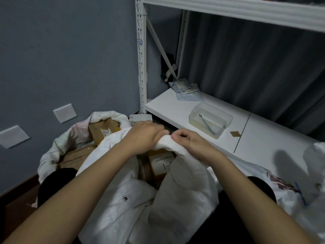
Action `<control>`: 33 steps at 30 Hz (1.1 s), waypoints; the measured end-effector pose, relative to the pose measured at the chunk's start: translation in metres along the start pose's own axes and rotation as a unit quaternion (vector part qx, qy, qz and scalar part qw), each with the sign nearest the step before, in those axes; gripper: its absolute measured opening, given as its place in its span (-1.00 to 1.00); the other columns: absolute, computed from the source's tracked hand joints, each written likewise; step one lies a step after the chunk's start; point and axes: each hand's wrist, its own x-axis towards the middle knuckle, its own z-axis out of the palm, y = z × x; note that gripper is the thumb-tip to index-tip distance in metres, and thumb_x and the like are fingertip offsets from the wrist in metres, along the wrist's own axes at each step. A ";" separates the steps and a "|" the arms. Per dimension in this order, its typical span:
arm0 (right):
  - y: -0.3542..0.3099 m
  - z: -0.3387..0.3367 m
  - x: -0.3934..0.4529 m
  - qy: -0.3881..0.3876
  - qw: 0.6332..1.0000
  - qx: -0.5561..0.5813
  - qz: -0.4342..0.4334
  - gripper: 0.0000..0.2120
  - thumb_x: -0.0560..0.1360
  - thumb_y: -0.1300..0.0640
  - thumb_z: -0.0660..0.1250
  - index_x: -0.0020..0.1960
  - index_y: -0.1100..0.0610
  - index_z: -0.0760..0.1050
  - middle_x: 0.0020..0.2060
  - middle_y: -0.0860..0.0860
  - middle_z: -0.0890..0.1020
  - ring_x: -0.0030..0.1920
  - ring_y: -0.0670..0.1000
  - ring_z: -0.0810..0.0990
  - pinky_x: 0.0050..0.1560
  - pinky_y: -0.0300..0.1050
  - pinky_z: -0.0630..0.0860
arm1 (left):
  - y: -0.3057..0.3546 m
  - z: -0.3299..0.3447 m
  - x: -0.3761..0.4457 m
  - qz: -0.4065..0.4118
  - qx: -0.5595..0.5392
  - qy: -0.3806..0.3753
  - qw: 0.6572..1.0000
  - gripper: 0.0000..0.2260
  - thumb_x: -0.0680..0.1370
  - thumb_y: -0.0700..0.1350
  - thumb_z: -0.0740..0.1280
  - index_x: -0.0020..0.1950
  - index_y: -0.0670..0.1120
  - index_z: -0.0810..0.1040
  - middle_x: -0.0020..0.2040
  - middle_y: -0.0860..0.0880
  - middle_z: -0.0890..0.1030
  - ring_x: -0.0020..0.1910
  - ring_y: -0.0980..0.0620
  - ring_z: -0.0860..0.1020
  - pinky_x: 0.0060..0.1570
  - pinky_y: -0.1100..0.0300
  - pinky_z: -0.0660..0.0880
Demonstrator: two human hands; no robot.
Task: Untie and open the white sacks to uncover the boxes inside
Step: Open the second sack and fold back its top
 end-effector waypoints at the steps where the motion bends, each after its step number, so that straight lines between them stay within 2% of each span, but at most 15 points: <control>1: 0.000 -0.003 -0.002 0.006 0.997 -0.076 -0.027 -0.83 0.57 0.02 0.29 0.06 0.09 0.55 -0.22 -0.05 0.55 -0.23 -0.12 0.48 -0.22 -0.31 0.40 | -0.007 -0.002 0.001 -0.032 -0.019 0.018 0.999 -0.60 0.62 0.14 0.04 0.01 -0.06 0.58 -0.09 -0.06 0.62 -0.05 -0.10 0.53 -0.06 0.05 0.39; 4: 0.010 -0.005 -0.006 0.033 0.976 -0.203 -0.066 -0.87 0.58 0.02 0.27 0.07 0.02 0.54 -0.17 -0.17 0.57 -0.21 -0.22 0.50 -0.16 -0.33 0.40 | -0.020 -0.009 0.002 -0.148 -0.044 0.068 0.986 -0.62 0.64 0.09 0.09 -0.09 -0.14 0.55 -0.19 -0.09 0.61 -0.11 -0.12 0.54 -0.21 0.09 0.31; 7: 0.012 0.002 -0.006 0.090 0.994 -0.050 -0.022 -0.81 0.61 0.07 0.24 0.04 0.10 0.60 -0.16 -0.05 0.64 -0.18 -0.12 0.56 -0.14 -0.26 0.45 | -0.013 -0.006 0.004 -0.058 0.019 0.104 0.993 -0.50 0.55 0.27 -0.01 -0.01 -0.06 0.55 -0.13 -0.03 0.60 -0.09 -0.06 0.53 -0.18 0.12 0.26; 9: 0.005 0.002 -0.008 0.082 0.994 0.057 0.040 -0.79 0.60 0.05 0.25 -0.02 0.13 0.62 -0.21 -0.03 0.65 -0.20 -0.08 0.58 -0.15 -0.26 0.45 | -0.006 0.002 0.006 0.028 0.042 0.059 0.997 -0.44 0.49 0.34 -0.07 0.03 -0.01 0.54 -0.10 0.01 0.56 -0.07 -0.01 0.49 -0.12 0.12 0.29; 10: 0.005 -0.001 -0.010 0.079 0.995 0.044 0.040 -0.76 0.59 0.02 0.26 -0.03 0.14 0.63 -0.22 0.00 0.66 -0.20 -0.05 0.58 -0.13 -0.24 0.45 | -0.004 0.005 0.007 0.053 0.047 0.034 0.997 -0.44 0.48 0.35 -0.07 -0.01 -0.02 0.53 -0.12 0.01 0.55 -0.09 -0.02 0.49 -0.14 0.11 0.30; 12: 0.008 -0.008 -0.016 0.086 0.992 -0.092 -0.009 -0.74 0.57 -0.07 0.25 0.00 0.08 0.61 -0.15 0.03 0.65 -0.15 0.01 0.58 -0.08 -0.15 0.44 | -0.009 0.004 0.013 0.058 0.043 0.025 0.997 -0.43 0.48 0.34 -0.09 -0.11 -0.05 0.53 -0.19 0.00 0.56 -0.14 -0.05 0.51 -0.19 0.11 0.29; 15: 0.017 -0.007 -0.025 0.155 0.963 -0.208 -0.068 -0.78 0.58 -0.06 0.24 -0.17 0.01 0.53 -0.30 -0.10 0.57 -0.27 -0.17 0.50 -0.16 -0.13 0.42 | -0.018 -0.003 0.020 0.003 0.022 0.052 0.998 -0.39 0.44 0.37 -0.14 -0.06 0.00 0.55 -0.10 0.02 0.58 -0.02 -0.06 0.51 -0.05 0.11 0.28; 17: 0.015 -0.004 -0.028 0.172 0.972 -0.148 -0.058 -0.73 0.59 0.00 0.25 -0.25 0.03 0.52 -0.37 -0.10 0.55 -0.35 -0.21 0.48 -0.23 -0.16 0.41 | -0.008 -0.003 0.024 0.012 0.013 0.018 1.000 -0.35 0.42 0.39 -0.14 0.17 0.06 0.51 0.10 0.04 0.56 0.14 -0.02 0.46 0.21 0.05 0.24; 18: 0.011 -0.003 -0.030 0.149 0.986 -0.063 -0.028 -0.75 0.59 0.00 0.26 -0.19 0.06 0.58 -0.32 -0.08 0.62 -0.30 -0.20 0.54 -0.21 -0.20 0.46 | 0.002 0.001 0.024 0.038 0.012 0.000 0.999 -0.36 0.44 0.38 -0.13 0.25 0.07 0.47 0.14 0.05 0.54 0.18 0.00 0.44 0.27 0.06 0.20; 20: 0.003 -0.006 -0.034 0.113 0.993 0.035 0.029 -0.75 0.57 -0.02 0.27 -0.03 0.11 0.65 -0.13 0.00 0.71 -0.12 -0.11 0.64 -0.08 -0.22 0.51 | 0.018 0.009 0.028 0.092 0.025 -0.011 0.995 -0.49 0.54 0.29 -0.08 0.19 0.05 0.49 0.02 0.04 0.54 0.10 -0.01 0.45 0.16 0.15 0.19; 23: 0.007 -0.016 -0.040 0.171 0.979 -0.114 -0.018 -0.84 0.56 0.00 0.29 -0.09 0.00 0.61 -0.12 0.00 0.67 -0.10 -0.04 0.59 -0.04 -0.18 0.46 | 0.014 0.005 0.040 0.048 0.022 0.000 0.999 -0.65 0.64 0.13 0.01 0.05 0.05 0.55 -0.07 0.06 0.56 0.03 0.01 0.46 0.06 0.13 0.18; 25: 0.011 -0.014 -0.044 0.209 0.962 -0.170 -0.040 -0.83 0.58 0.05 0.27 -0.15 -0.02 0.58 -0.23 -0.06 0.63 -0.18 -0.06 0.55 -0.09 -0.15 0.44 | 0.009 0.002 0.044 0.022 0.009 0.018 1.000 -0.61 0.62 0.19 -0.02 0.05 0.07 0.55 -0.04 0.09 0.58 0.07 0.03 0.46 0.11 0.11 0.15; 28: 0.005 -0.014 -0.047 0.182 0.980 0.071 0.027 -0.80 0.60 0.11 0.26 -0.06 0.14 0.64 -0.18 0.03 0.69 -0.14 -0.01 0.62 -0.10 -0.17 0.50 | 0.023 0.006 0.036 0.087 0.003 -0.003 0.996 -0.50 0.50 0.34 -0.10 0.14 0.11 0.47 0.02 0.12 0.55 0.13 0.09 0.41 0.29 0.08 0.06; 30: 0.001 -0.019 -0.053 0.133 0.978 0.149 0.060 -0.77 0.60 0.07 0.25 -0.04 0.14 0.64 -0.15 0.09 0.70 -0.15 0.00 0.64 -0.09 -0.16 0.52 | 0.033 0.013 0.032 0.139 0.027 -0.026 0.990 -0.55 0.53 0.32 -0.07 0.07 0.08 0.44 -0.05 0.10 0.53 0.07 0.08 0.43 0.25 0.14 0.03; 33: 0.007 -0.023 -0.059 0.185 0.980 -0.076 -0.003 -0.81 0.58 0.00 0.27 -0.11 0.03 0.61 -0.19 -0.01 0.64 -0.18 -0.13 0.54 -0.09 -0.22 0.44 | 0.030 0.008 0.040 0.122 0.053 0.002 0.991 -0.66 0.58 0.24 0.02 -0.09 0.04 0.41 -0.16 0.09 0.48 0.00 0.03 0.44 0.15 0.13 0.07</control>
